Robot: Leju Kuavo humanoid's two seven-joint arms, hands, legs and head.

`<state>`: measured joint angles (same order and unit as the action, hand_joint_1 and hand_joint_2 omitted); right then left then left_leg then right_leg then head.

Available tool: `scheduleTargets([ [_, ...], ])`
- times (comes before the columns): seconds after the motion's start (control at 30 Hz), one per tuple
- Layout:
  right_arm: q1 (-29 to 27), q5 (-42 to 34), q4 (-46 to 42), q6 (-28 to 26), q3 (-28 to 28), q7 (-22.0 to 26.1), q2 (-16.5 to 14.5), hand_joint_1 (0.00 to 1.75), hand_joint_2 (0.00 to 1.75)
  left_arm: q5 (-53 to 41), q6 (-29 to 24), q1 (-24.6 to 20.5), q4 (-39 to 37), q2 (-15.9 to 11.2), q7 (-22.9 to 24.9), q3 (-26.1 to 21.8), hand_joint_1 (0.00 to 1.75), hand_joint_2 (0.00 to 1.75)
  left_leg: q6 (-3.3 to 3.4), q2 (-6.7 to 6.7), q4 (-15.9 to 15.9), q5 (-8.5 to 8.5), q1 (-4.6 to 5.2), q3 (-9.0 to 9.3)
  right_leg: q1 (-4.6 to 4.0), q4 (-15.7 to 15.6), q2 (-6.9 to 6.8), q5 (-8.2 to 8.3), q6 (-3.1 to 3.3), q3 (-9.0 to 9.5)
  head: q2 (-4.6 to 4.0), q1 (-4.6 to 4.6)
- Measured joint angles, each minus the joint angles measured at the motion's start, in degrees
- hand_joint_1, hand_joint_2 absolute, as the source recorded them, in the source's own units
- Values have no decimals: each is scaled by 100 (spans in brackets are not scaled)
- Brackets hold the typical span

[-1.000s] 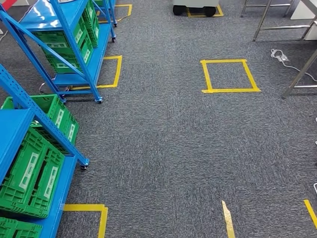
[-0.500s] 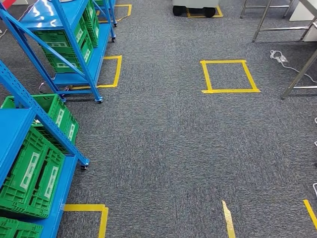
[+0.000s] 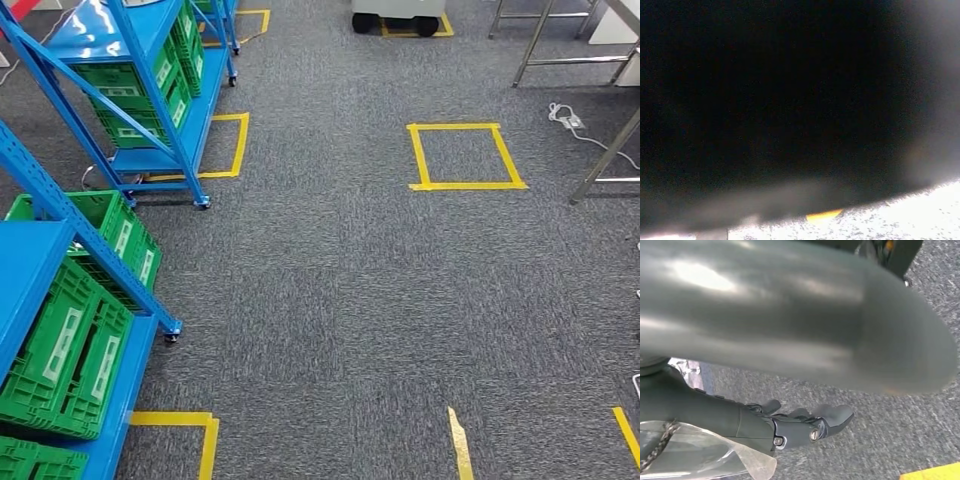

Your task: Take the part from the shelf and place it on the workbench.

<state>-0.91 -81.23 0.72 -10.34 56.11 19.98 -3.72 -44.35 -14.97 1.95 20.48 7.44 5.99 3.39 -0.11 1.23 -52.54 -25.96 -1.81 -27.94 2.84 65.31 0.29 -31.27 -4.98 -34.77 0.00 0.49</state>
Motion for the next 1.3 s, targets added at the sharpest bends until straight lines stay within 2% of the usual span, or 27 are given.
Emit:
scheduleTargets([
  [0.03,7,-1,-4,1,4,0,-4,0,0,0,-1,-1,0,-7,0,0,0,0,-73,12,-82,-57,-34,-21,31,-327,25,124,-62,162,0,12],
  [0.07,14,-1,-8,3,9,0,-10,0,0,0,-2,-5,0,-14,0,0,0,0,-145,22,-204,-135,-50,-61,52,-577,55,193,-61,296,0,24],
  [0.1,19,-1,-12,5,15,-1,-16,0,0,0,-9,-10,0,-20,0,0,0,0,-196,28,-304,-196,-55,-102,57,-689,82,185,-24,363,0,22],
  [0.13,19,-1,-16,6,20,-2,-19,0,0,0,-15,-13,0,-26,0,0,0,0,-228,32,-371,-231,-53,-137,36,-664,103,122,47,364,0,9],
  [0.17,14,-1,-15,6,23,-3,-16,0,0,0,-22,-12,0,-25,0,0,0,0,-247,39,-418,-253,-55,-158,25,-639,95,115,141,363,-1,-14],
  [0.2,7,0,-14,3,25,-3,-8,0,0,1,-29,-5,0,-23,1,0,0,0,-254,38,-426,-258,-69,-161,6,-606,78,100,197,351,-1,-39],
  [0.27,-4,1,-11,-2,28,-3,1,0,0,2,-35,4,1,-20,1,0,0,0,-246,-17,-660,-414,-85,-261,-34,-586,44,91,270,350,-1,-78],
  [0.3,-7,1,-10,-4,29,-3,3,0,0,3,-39,2,1,-18,1,0,0,0,-222,-56,-967,-584,-76,-404,-62,-591,23,88,295,354,-1,-98],
  [0.37,-8,1,-9,-3,30,-3,4,0,0,7,-45,-1,1,-13,1,0,0,0,-140,-96,-1816,-964,-25,-825,-130,-598,-15,75,332,361,0,-117],
  [0.4,-8,1,-9,-3,31,-3,4,0,0,10,-47,6,0,-11,2,0,0,0,-87,-96,-2156,-1062,18,-1004,-167,-598,-28,63,355,370,-1,-116],
  [0.43,-7,1,-9,-2,31,-3,4,0,0,13,-50,14,0,-10,4,0,0,0,-27,-95,-2299,-1039,70,-1093,-198,-598,-36,46,382,387,-1,-114],
  [0.47,-6,1,-9,-2,32,-3,4,0,0,14,-54,22,0,-10,7,0,0,0,38,-95,-2221,-896,129,-1081,-223,-598,-39,29,408,415,-1,-113],
  [0.53,-3,1,-9,-2,33,-3,3,0,0,17,-62,29,0,-16,10,0,0,0,180,-97,-1550,-418,254,-820,-247,-606,-39,-11,441,470,-1,-112],
  [0.57,1,1,-9,-3,34,-3,2,0,0,19,-66,27,0,-21,11,0,0,0,245,-103,-1200,-254,303,-676,-258,-611,-36,-34,439,494,-1,-111],
  [0.6,2,1,-10,-3,35,-3,1,0,0,19,-68,22,0,-25,11,0,0,0,296,-107,-924,-177,344,-561,-261,-617,-36,-50,428,502,-1,-115],
  [0.7,10,1,-11,-2,43,-8,0,0,0,25,-74,16,1,-29,13,-1,0,0,355,-105,-643,-204,377,-465,-251,-670,-58,-43,350,509,0,-131],
  [0.77,20,1,-11,-3,57,-9,4,0,0,38,-79,30,2,-22,16,-1,0,0,347,-104,-495,-156,344,-385,-252,-603,-57,-113,301,473,0,-130],
  [0.8,24,1,-11,-3,66,-8,6,0,0,44,-81,31,2,-15,16,-1,0,0,339,-106,-433,-141,325,-341,-255,-403,-49,-223,279,372,0,-121],
  [0.87,24,1,-11,-3,77,-7,15,0,0,51,-83,24,2,2,15,0,0,0,337,-108,-404,-156,316,-299,-251,326,-37,-522,239,-33,0,-115],
  [0.9,19,1,-11,-3,79,-8,19,0,0,55,-83,24,1,8,15,0,0,0,338,-108,-406,-174,316,-287,-247,670,-37,-613,217,-243,-1,-113],
  [0.93,12,1,-11,-2,81,-8,22,0,0,58,-83,27,1,12,15,0,0,0,338,-107,-408,-192,317,-267,-242,849,-37,-600,200,-379,-1,-114],
  [0.97,6,1,-11,-3,82,-9,25,0,0,60,-83,31,1,14,15,0,0,0,333,-104,-409,-214,316,-238,-237,796,-38,-466,187,-401,-1,-113],
  [1.0,2,1,-11,-3,83,-9,30,0,0,61,-83,34,1,16,15,0,0,0,322,-101,-410,-240,315,-198,-231,500,-39,-227,181,-294,-1,-111],
  [1.07,8,1,-11,-4,83,-9,40,0,0,62,-86,35,1,23,15,0,0,0,282,-94,-419,-307,322,-123,-225,-291,-39,170,201,66,-1,-112],
  [1.1,16,1,-11,-3,84,-9,43,0,0,62,-91,31,1,23,15,0,0,0,255,-93,-429,-333,330,-106,-228,-567,-35,251,238,216,-1,-115],
  [1.23,4,1,-10,-8,85,-10,48,0,0,72,-108,19,0,27,16,0,0,0,164,-95,-470,-398,331,-103,-240,-758,-26,218,390,351,0,-141],
  [1.3,0,1,-9,-11,86,-9,49,0,0,79,-117,17,1,26,17,0,0,0,92,-97,-758,-596,305,-223,-219,-798,-38,220,448,383,0,-164],
])
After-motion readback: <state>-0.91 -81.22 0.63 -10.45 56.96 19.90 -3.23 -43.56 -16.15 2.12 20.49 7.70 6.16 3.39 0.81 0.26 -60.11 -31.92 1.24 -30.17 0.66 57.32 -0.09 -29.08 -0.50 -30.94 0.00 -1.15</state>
